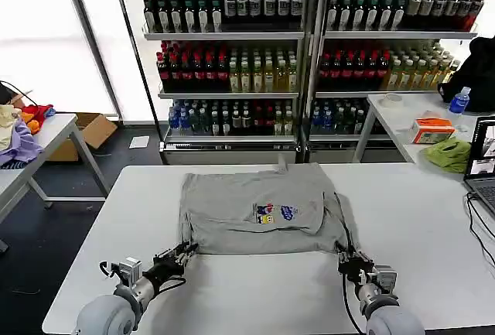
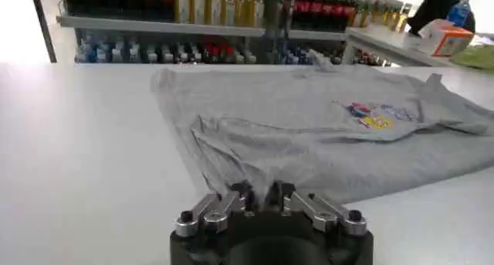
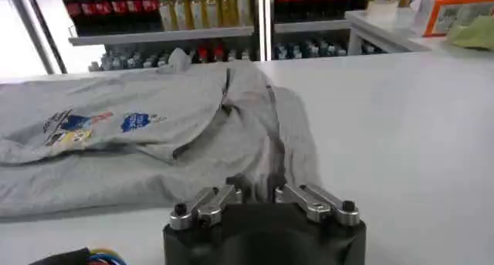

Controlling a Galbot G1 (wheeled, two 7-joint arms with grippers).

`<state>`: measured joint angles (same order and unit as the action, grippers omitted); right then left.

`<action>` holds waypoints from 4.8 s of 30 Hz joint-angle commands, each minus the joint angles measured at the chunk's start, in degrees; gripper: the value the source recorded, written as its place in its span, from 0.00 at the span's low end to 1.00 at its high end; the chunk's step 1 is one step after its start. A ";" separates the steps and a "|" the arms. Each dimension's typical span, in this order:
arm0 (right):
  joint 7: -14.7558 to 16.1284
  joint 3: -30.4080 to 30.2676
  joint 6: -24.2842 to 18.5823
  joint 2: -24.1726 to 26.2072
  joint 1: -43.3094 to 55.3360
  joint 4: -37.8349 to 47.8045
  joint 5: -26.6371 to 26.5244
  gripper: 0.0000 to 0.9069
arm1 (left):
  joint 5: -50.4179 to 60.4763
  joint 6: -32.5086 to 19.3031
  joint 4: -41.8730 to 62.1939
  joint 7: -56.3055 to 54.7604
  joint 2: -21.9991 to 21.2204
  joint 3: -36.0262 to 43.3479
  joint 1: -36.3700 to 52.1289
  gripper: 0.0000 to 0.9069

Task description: Fold and organize the clothes.

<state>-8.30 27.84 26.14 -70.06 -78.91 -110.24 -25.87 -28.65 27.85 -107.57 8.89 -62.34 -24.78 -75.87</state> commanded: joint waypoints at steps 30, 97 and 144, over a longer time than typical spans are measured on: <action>1.91 2.92 0.90 7.83 -25.26 -20.02 -3.52 0.00 | 2.55 4.17 -22.32 -2.45 1.27 -15.42 -28.50 0.01; 28.20 -16.30 4.34 -1.97 54.31 53.35 7.08 1.00 | -4.79 2.26 25.33 2.38 10.00 8.59 28.96 1.00; 22.45 -11.92 6.99 0.22 45.70 32.74 -13.70 0.00 | -10.03 -1.01 20.87 1.81 10.23 9.72 27.14 0.04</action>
<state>15.25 13.90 32.41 -70.98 -29.54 -67.21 -33.44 -36.64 27.58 -83.02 11.42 -52.30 -14.28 -48.76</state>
